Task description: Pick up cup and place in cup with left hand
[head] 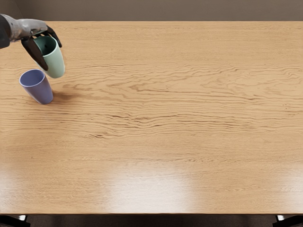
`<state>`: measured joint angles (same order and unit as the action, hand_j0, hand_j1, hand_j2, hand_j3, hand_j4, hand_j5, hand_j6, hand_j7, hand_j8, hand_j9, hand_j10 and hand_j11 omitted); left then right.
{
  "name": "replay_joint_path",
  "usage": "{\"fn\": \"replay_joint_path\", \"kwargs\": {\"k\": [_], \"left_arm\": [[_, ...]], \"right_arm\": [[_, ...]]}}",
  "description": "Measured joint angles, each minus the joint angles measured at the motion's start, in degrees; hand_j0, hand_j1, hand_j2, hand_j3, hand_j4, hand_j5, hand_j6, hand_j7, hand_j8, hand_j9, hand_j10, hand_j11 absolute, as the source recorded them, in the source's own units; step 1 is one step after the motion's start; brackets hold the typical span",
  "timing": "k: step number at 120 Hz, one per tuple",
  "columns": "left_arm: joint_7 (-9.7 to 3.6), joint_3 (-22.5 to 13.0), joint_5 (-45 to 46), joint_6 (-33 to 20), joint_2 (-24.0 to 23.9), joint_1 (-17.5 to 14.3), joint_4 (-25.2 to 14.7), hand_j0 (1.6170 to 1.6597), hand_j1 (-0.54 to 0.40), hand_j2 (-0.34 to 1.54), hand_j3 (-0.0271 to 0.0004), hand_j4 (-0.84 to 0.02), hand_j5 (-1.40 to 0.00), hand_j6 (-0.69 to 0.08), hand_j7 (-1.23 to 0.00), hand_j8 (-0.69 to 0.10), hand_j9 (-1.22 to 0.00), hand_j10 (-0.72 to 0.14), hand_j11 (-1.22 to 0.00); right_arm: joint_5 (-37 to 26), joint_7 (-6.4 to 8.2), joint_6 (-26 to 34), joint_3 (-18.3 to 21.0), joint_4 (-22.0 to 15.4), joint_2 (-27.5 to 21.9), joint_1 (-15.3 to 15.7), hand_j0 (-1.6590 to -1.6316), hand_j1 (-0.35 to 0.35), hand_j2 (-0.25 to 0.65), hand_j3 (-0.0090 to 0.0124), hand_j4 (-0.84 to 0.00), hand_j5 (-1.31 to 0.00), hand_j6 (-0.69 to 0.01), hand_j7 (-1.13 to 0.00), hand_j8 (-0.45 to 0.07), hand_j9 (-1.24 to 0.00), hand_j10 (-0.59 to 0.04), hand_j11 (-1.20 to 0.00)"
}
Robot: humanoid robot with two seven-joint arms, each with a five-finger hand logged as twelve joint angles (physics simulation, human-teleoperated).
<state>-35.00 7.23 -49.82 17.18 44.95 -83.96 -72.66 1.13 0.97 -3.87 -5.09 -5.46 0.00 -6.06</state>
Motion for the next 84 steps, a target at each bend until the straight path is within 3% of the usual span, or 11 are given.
{"fn": "replay_joint_path", "kwargs": {"k": [42, 84], "left_arm": [[0.01, 0.0, 0.1, 0.4, 3.0, 0.8, 2.1, 1.6558, -0.210, 0.18, 0.0000, -0.351, -0.71, -0.164, -0.70, -0.164, -0.71, -0.308, -0.70], [0.00, 0.0, 0.0, 0.4, 3.0, 2.7, 4.8, 1.6556, -0.206, 0.18, 0.0000, -0.355, -0.71, -0.169, -0.70, -0.167, -0.71, -0.314, -0.70]], "right_arm": [[0.0, 0.00, 0.0, 0.0, 0.0, 0.0, 0.0, -1.6581, -0.349, 0.000, 0.0000, 0.000, 0.00, -0.001, 0.00, 0.000, 0.00, 0.000, 0.00], [0.0, 0.00, 0.0, 0.0, 0.0, 0.0, -0.1, -1.6581, -0.349, 0.000, 0.0000, 0.000, 0.00, -0.001, 0.00, 0.000, 0.00, 0.000, 0.00]]}}
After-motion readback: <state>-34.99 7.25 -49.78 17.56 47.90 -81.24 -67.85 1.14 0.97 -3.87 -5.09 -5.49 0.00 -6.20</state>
